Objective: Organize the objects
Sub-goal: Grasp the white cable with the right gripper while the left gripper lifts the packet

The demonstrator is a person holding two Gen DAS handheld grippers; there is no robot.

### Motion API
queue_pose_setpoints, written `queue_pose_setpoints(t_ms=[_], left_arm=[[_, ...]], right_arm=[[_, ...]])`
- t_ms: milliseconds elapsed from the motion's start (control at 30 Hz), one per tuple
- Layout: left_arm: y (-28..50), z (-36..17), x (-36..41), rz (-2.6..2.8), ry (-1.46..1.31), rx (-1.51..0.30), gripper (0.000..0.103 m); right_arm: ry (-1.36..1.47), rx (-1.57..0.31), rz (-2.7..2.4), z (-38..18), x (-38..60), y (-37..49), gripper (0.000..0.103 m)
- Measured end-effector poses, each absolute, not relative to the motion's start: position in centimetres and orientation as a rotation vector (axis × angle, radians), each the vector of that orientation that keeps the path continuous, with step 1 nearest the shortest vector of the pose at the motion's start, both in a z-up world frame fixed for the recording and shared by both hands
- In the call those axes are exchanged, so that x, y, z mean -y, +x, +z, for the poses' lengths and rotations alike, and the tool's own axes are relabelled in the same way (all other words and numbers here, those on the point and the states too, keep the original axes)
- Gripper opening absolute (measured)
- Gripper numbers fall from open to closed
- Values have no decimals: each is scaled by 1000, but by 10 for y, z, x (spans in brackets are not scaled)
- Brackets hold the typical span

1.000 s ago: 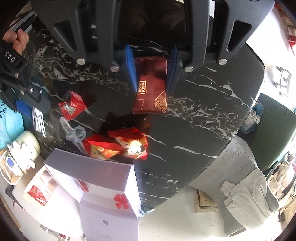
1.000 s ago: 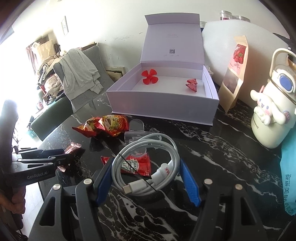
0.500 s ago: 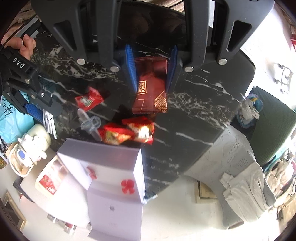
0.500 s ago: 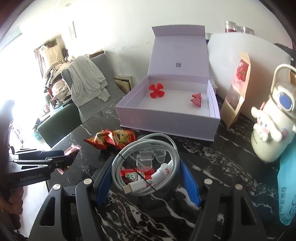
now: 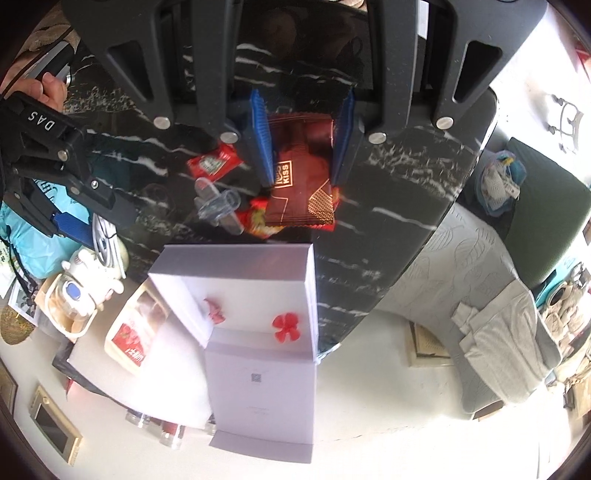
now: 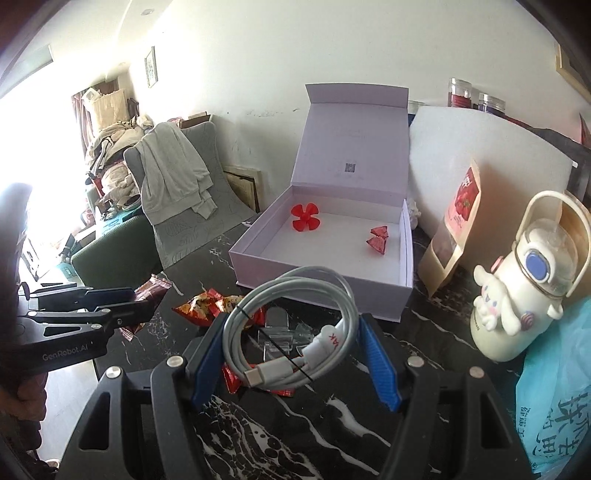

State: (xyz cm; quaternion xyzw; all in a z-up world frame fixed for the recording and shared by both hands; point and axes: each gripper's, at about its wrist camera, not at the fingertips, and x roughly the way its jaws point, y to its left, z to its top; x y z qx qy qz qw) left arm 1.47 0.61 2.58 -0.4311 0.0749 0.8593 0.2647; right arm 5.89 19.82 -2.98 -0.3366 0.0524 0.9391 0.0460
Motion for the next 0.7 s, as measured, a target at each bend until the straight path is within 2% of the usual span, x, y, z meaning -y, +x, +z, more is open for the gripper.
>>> queue_pose_setpoints(t_ms=[700], left_arm=[[-44, 55, -55, 2270, -1064, -237, 30]], right_arm=[[-1027, -146, 2831, -6, -230, 2, 69]])
